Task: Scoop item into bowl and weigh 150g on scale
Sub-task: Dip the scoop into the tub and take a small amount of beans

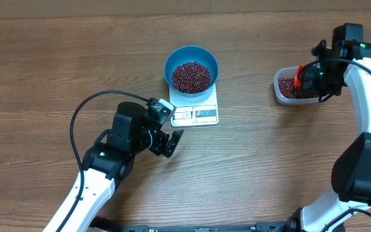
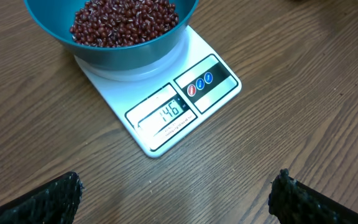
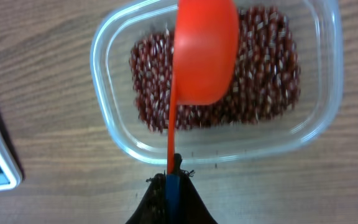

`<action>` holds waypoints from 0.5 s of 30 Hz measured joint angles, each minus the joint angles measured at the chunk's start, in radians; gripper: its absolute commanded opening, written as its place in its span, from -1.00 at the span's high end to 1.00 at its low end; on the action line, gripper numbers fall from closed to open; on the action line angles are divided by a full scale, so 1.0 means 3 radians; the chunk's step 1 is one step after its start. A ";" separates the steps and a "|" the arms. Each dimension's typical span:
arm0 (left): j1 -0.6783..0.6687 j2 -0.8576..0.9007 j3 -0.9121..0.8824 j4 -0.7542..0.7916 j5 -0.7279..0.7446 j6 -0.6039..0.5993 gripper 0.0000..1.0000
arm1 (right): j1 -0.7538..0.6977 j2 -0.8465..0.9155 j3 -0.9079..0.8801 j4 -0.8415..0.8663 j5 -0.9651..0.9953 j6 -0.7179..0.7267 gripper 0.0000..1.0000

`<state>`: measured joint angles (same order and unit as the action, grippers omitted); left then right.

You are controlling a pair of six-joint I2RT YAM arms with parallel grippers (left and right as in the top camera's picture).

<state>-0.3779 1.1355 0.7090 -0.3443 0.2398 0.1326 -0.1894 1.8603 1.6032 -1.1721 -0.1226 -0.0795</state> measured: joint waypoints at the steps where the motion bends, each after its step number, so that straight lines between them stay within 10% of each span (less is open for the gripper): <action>1: 0.0000 0.0000 0.0000 0.0000 0.0000 0.0000 -0.99 | 0.0000 0.0000 -0.0041 0.0039 0.0000 0.0000 0.93; 15: 0.0000 0.0000 0.0000 0.0000 0.0000 0.0000 -0.99 | 0.0000 0.0000 -0.0402 0.0299 -0.0018 0.0000 0.93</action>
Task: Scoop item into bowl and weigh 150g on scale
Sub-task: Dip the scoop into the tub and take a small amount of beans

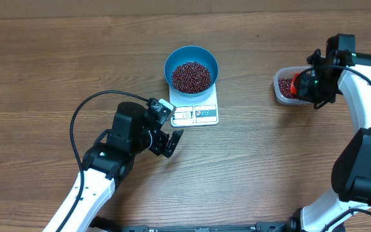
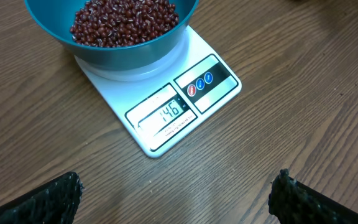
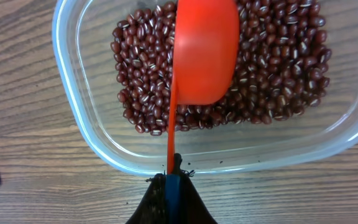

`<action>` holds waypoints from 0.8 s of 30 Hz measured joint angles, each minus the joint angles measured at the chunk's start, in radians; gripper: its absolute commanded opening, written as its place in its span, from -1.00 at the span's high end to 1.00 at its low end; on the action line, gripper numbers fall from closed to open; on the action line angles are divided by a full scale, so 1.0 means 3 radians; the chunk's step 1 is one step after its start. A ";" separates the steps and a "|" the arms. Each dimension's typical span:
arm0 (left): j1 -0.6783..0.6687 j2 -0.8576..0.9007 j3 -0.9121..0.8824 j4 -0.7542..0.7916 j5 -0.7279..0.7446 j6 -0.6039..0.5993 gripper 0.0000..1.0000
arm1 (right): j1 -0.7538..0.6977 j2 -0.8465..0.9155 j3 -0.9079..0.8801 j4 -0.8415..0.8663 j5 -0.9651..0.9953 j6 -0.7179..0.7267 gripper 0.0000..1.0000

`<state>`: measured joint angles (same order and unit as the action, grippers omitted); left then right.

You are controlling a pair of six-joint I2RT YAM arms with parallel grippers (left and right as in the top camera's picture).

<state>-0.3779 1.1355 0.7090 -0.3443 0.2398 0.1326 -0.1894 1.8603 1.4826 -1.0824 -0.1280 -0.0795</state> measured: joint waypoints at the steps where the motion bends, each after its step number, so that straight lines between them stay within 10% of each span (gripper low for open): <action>1: 0.0000 0.0000 0.0000 0.0000 0.0000 0.0000 -0.99 | 0.0001 0.0000 -0.0001 0.0004 -0.0018 0.0000 0.93; 24: 0.0000 0.0000 0.0000 0.0000 0.0000 0.0000 -0.99 | 0.0001 0.0000 -0.0022 0.0071 -0.0086 0.0000 0.93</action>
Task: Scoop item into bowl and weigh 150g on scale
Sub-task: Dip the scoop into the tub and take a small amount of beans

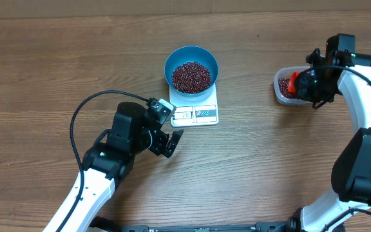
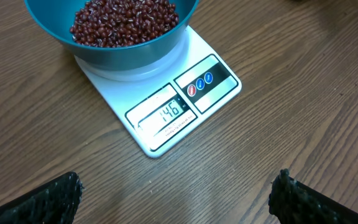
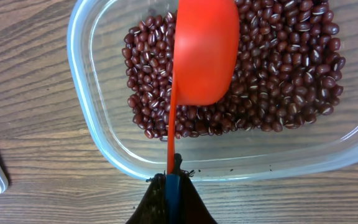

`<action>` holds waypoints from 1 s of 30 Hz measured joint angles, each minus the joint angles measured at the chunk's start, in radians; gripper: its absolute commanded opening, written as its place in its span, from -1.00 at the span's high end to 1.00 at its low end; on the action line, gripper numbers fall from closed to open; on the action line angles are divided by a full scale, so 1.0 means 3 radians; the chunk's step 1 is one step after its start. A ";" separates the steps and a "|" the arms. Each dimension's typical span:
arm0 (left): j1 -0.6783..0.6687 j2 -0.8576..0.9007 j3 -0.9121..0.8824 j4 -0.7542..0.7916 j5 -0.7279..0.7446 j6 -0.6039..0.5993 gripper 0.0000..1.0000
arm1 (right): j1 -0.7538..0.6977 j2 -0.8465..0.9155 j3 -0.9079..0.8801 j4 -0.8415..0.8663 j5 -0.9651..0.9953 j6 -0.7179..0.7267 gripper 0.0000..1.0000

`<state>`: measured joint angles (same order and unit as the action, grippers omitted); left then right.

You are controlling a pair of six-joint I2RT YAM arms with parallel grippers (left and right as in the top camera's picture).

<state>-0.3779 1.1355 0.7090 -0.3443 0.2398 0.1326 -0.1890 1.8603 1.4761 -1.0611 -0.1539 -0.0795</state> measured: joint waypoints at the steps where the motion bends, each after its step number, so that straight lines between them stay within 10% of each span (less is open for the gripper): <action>1: 0.0000 0.0000 0.0000 0.0000 0.0000 0.0000 -0.99 | -0.0001 0.0000 -0.0019 0.0018 0.0000 0.0000 0.93; 30: 0.0000 0.0000 0.0000 0.0000 0.0000 0.0000 -0.99 | -0.0359 0.0000 -0.0197 0.0153 -0.1087 -0.0013 0.93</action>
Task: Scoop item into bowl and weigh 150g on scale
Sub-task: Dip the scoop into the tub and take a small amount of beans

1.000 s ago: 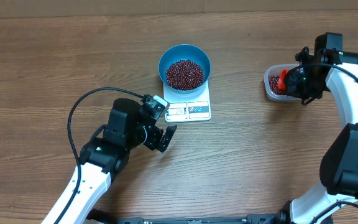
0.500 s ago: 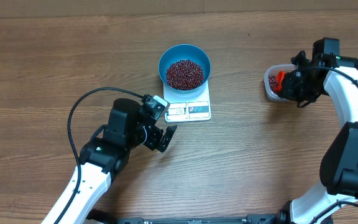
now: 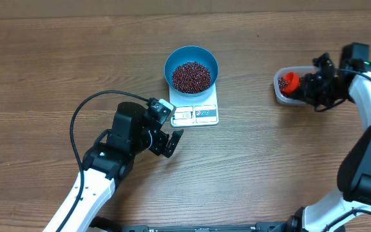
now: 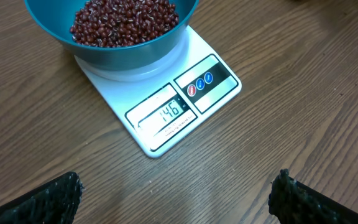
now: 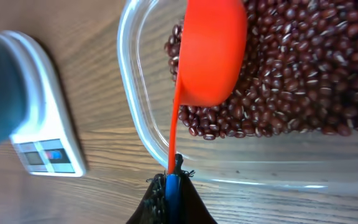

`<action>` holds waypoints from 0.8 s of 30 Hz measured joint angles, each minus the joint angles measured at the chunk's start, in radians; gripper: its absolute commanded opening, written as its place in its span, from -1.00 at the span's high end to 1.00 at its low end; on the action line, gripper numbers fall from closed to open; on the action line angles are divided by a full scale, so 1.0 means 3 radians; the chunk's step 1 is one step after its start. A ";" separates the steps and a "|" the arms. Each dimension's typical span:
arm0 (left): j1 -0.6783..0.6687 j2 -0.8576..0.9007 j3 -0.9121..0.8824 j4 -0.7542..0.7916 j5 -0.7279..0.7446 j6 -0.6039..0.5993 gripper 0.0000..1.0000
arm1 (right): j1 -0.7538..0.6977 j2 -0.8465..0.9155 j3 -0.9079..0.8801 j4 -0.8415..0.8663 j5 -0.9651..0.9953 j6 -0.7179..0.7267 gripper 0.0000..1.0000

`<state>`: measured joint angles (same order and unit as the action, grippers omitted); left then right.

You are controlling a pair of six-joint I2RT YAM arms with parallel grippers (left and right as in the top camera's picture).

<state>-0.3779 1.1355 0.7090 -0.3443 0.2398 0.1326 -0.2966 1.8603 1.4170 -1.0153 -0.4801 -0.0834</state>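
A blue bowl (image 3: 191, 67) of red beans sits on the white scale (image 3: 196, 113), whose display (image 4: 169, 112) reads 146. My right gripper (image 5: 173, 183) is shut on the handle of the orange scoop (image 5: 213, 50), whose cup hangs over the beans in the clear tub (image 3: 290, 88) at the right. In the right wrist view the scoop shows its underside, so its contents are hidden. My left gripper (image 3: 171, 143) stands open just in front of the scale, nothing between its fingertips (image 4: 51, 196).
A black cable (image 3: 82, 116) loops over the table beside the left arm. The scale and bowl show at the left edge of the right wrist view. Bare wood lies between the scale and the tub.
My right wrist has tilted and shifted, so the scoop now points left over the tub's left part, with the scale and bowl in its view. The left arm and scale reading are unchanged.
The scoop stayed in my right gripper over the bean tub throughout, first higher and blurred, then close over the beans, then slightly shifted, and now turned toward the scale. The scale read 146 at every moment and my left gripper stayed open in place.
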 measured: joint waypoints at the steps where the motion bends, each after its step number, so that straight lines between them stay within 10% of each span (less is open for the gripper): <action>1: 0.0000 0.0000 0.0000 0.0000 0.0000 0.0000 -0.99 | -0.0074 0.0000 0.0000 -0.0006 -0.0120 -0.0025 0.93; 24: 0.0000 0.0000 0.0000 0.0000 0.0000 0.0000 -0.99 | -0.0810 0.0000 0.0010 -0.0753 -0.1553 -0.0788 0.93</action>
<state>-0.3779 1.1355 0.7090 -0.3443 0.2398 0.1326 -0.5396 1.8603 1.4200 -1.2411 -0.9459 -0.3199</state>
